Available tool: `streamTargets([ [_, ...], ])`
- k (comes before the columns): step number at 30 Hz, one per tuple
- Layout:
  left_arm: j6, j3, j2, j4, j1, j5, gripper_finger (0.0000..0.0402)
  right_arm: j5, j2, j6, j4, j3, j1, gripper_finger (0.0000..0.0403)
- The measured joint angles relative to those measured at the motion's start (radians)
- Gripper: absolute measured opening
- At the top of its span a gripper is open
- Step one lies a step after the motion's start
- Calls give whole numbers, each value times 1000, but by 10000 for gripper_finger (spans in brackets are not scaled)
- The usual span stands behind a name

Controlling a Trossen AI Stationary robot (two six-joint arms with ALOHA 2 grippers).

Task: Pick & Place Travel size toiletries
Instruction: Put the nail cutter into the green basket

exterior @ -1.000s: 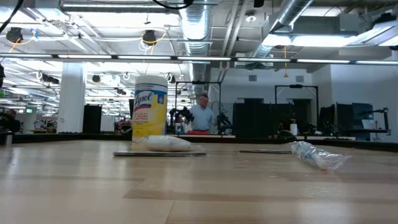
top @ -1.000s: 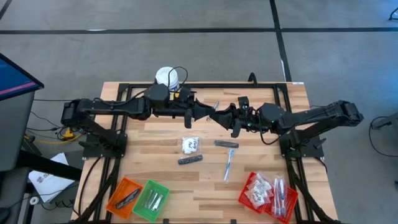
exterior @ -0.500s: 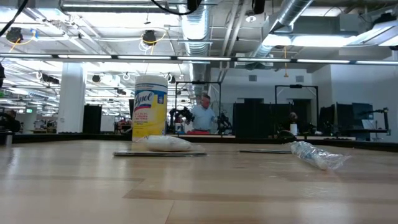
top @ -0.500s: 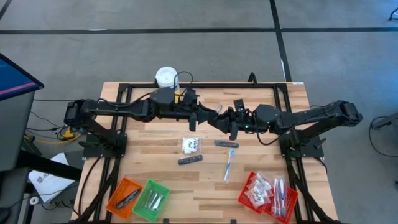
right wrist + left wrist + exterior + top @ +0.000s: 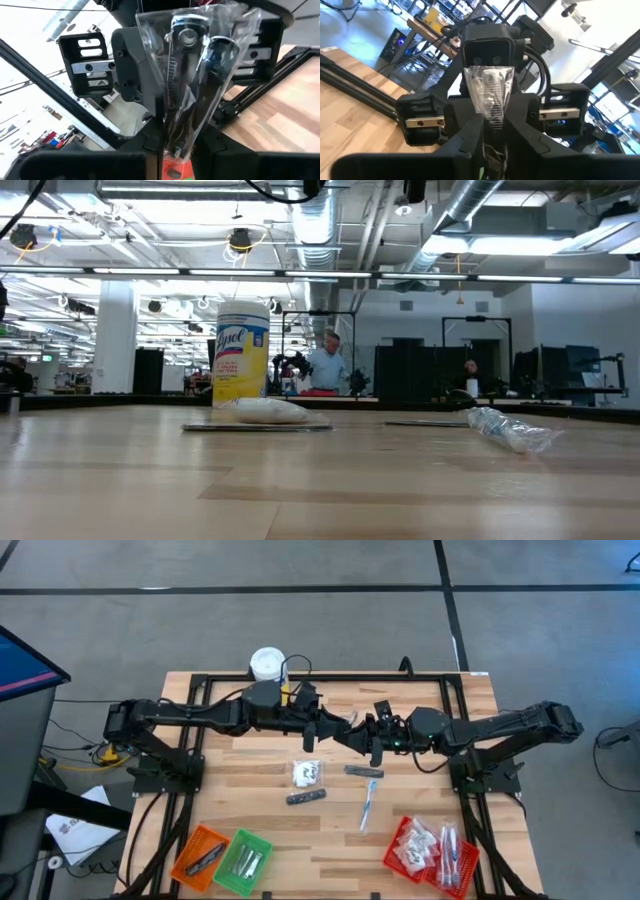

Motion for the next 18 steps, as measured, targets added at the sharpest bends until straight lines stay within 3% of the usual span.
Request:
streamTargets([
  [18,35,0,-60,9,14,63,179,-56,-1,77,-27,0,7,52],
])
